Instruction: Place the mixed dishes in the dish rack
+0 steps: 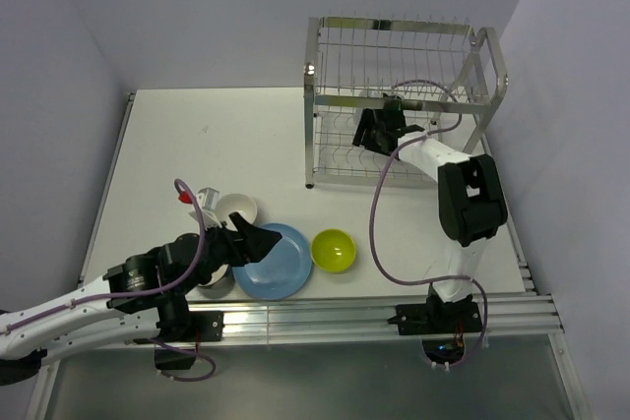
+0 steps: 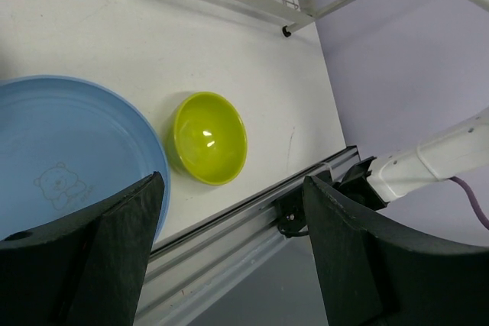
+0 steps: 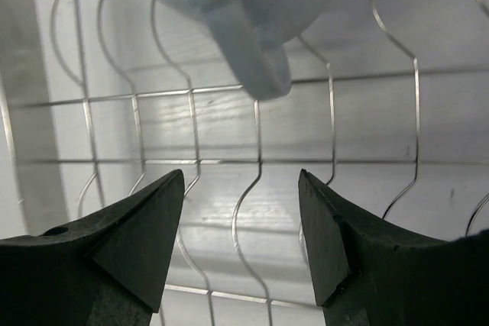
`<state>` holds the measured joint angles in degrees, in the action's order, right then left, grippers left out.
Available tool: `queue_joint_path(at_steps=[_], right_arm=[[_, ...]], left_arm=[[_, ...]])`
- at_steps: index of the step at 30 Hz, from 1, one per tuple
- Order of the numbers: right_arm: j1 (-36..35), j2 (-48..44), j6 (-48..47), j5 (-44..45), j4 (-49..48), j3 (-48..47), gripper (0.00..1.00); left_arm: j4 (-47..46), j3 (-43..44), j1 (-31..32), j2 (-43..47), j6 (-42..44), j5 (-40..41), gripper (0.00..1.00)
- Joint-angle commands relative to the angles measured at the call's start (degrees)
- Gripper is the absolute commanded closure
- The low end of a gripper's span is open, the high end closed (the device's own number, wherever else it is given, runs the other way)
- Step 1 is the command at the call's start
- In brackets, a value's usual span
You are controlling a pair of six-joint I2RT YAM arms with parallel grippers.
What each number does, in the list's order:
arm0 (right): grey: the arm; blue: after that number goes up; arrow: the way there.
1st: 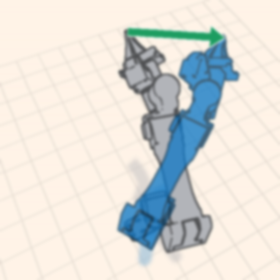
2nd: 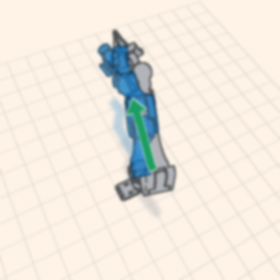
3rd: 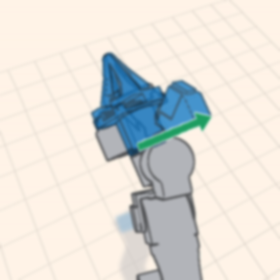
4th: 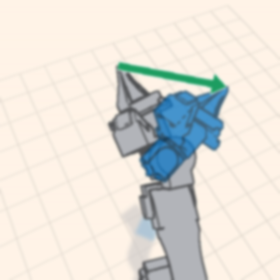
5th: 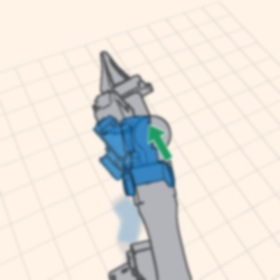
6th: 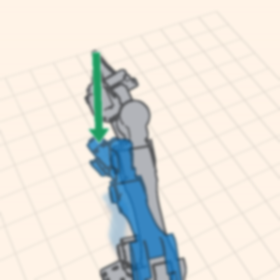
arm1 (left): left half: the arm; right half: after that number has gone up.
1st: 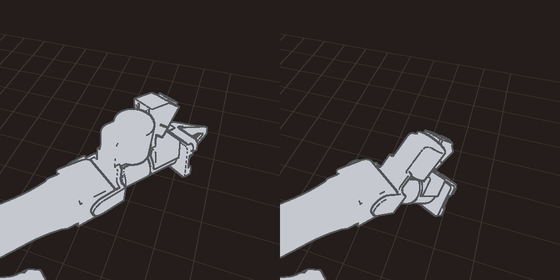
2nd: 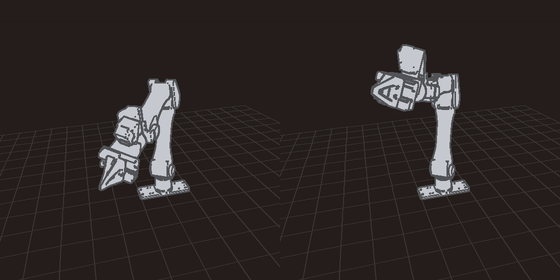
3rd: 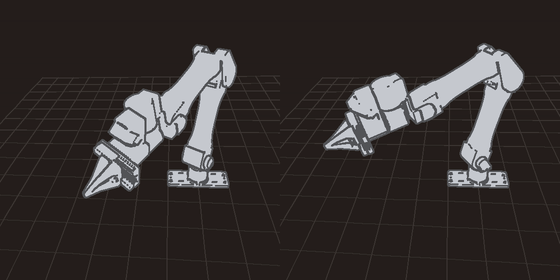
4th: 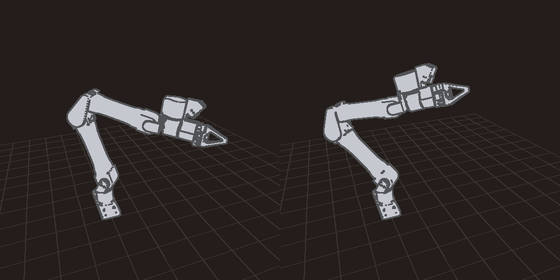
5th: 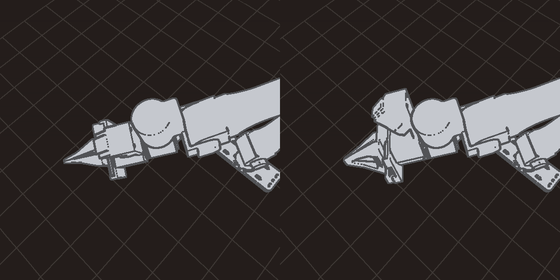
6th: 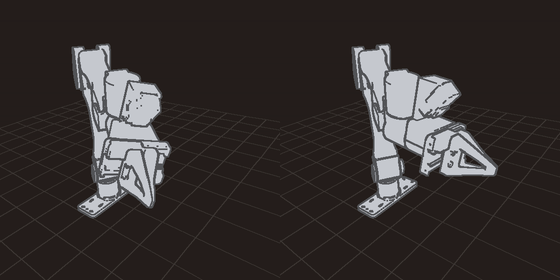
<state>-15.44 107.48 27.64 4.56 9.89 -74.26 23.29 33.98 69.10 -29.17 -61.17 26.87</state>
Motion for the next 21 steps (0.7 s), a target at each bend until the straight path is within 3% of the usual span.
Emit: queue_joint_path(at_steps=[1, 12, 21], right_arm=[[0.5, -6.7, 4.3, -4.3, -6.1, 3.2, 0.31], [2.6, -16.6, 13.7, -16.2, -18.1, 21.4, 0.36], [2.2, -31.1, 17.4, -20.1, -24.4, 37.9, 0.37]], left_arm=[[3.2, 2.6, 0.2, -1.0, -1.1, 1.3, 0.2], [8.4, 6.6, 0.2, -7.7, -4.4, 1.4, 0.2], [10.6, 10.2, 0.2, -17.9, -6.9, -0.3, 0.21]])
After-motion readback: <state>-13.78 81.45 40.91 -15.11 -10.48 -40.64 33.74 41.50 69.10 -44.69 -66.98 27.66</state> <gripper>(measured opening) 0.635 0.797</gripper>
